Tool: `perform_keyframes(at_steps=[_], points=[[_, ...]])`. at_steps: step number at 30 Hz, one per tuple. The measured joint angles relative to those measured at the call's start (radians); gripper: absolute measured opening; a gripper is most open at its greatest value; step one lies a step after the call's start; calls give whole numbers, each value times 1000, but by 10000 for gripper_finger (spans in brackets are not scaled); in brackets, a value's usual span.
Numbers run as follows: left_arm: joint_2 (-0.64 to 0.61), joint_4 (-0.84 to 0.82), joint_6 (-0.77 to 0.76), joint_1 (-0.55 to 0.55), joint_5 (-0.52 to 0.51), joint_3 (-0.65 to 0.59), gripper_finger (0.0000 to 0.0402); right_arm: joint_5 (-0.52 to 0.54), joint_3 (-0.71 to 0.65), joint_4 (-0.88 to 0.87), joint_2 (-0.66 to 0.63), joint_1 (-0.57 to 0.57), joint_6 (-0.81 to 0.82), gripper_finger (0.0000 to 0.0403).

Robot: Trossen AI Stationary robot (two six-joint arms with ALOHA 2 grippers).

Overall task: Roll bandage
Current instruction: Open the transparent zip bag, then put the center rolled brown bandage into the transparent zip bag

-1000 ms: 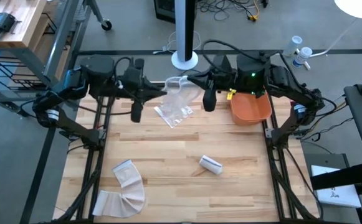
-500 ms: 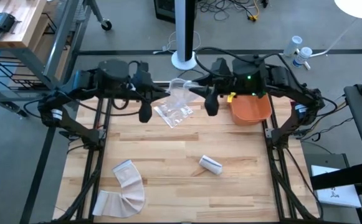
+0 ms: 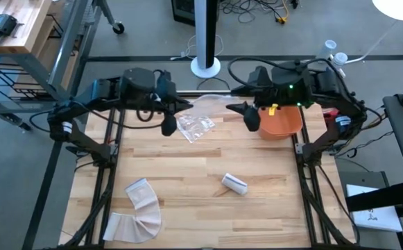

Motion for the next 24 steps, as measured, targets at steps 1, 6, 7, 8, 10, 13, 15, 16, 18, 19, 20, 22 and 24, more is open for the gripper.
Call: perform_keyframes(at_steps=[1,6,7,8,10,13,15,16,18,19,20,22,24], points=[[0,2,-6,0,0,-9,0,0,-4,0,-11,0,-8,263],[1,16,-34,0,0,-60,0,8,-68,-1,-107,-11,-35,270],[2,28,-42,0,0,-73,0,8,-95,-5,-130,-14,-34,269],[2,49,-53,0,0,-89,0,10,-124,-6,-153,-14,-31,268],[-1,68,-70,0,-2,-123,0,10,-203,-4,-204,-14,-18,267],[-2,115,-76,0,-29,-184,0,9,-354,18,-270,-13,20,267],[-4,131,-72,0,-35,-224,0,8,-474,63,-305,-9,84,271],[-6,146,-71,0,-35,-245,0,6,-532,84,-315,-2,124,275],[-7,167,-73,0,-36,-284,0,0,-641,118,-327,21,185,284],[-8,167,-77,0,-36,-303,0,-3,-694,133,-328,36,204,289],[-8,169,-84,0,-36,-323,0,-9,-743,151,-328,55,217,295],[-9,169,-107,0,-38,-362,0,-20,-834,195,-323,92,250,307],[-13,173,-126,0,-42,-406,0,-22,-911,246,-305,129,281,317]])
